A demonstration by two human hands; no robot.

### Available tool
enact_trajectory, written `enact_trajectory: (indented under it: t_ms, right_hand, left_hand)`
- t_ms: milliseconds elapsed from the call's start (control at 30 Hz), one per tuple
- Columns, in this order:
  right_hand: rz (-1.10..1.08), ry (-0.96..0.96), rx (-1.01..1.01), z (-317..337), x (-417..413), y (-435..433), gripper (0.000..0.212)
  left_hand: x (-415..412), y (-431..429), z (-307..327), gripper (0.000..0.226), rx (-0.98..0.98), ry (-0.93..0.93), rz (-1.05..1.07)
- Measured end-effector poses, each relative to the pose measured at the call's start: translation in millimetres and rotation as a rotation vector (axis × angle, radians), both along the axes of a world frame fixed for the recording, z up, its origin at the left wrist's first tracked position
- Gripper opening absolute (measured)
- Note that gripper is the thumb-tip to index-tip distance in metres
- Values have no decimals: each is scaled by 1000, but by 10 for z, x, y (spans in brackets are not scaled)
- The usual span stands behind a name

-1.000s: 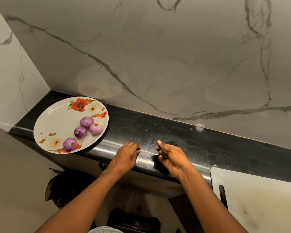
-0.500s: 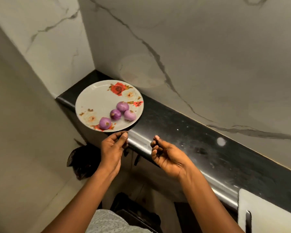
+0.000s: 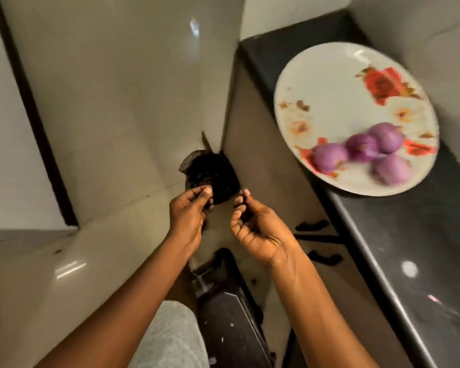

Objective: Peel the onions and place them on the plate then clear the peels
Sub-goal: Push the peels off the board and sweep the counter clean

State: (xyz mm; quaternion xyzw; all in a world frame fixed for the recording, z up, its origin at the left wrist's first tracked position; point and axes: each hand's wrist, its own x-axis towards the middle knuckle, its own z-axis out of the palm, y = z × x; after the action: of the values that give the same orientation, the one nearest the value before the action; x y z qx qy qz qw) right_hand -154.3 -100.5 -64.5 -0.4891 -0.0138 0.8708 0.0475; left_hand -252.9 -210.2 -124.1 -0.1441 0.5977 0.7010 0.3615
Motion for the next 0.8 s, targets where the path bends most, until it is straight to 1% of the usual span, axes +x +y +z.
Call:
enact_trajectory:
  t_ms: [100,200,267,367,467,600,700,733,800]
  right_hand:
    - [-1,-68,-20,-744,-468,123,22]
    - [8,-154,45,-1638,-942,302,23]
    - [19,-207,111,-2142,-1165,436,19]
    - [56,-323,236,-2880,-1458,581,5]
    - [197,-458,462,-3315,-1623,660,6]
    - [451,-574,849,-3703,-1728,756,9]
    - [716,-650,1195,-3865,-1707,860,17]
    - [794,-665,1313,-3875,-1693,879,17]
    - [908,-678,1549,-3811,-1650,895,12]
  left_hand:
    - [-371,62,-658,10,-96,-18,52]
    - [-753,205,-1415,6,-170,-23,53]
    - [-963,310,-1781,9,-197,-32,47]
    - [-1267,473,-2355,9,-251,-14,32]
    - [-1438,583,-2769,6,-314,12,-10]
    - [-1506,690,-3061,20,-464,108,-127]
    - [-1518,758,-3116,30,-508,155,-222]
    - [-1524,771,-3127,28,-517,178,-247]
    - [-1536,800,-3120,20,-542,259,-267]
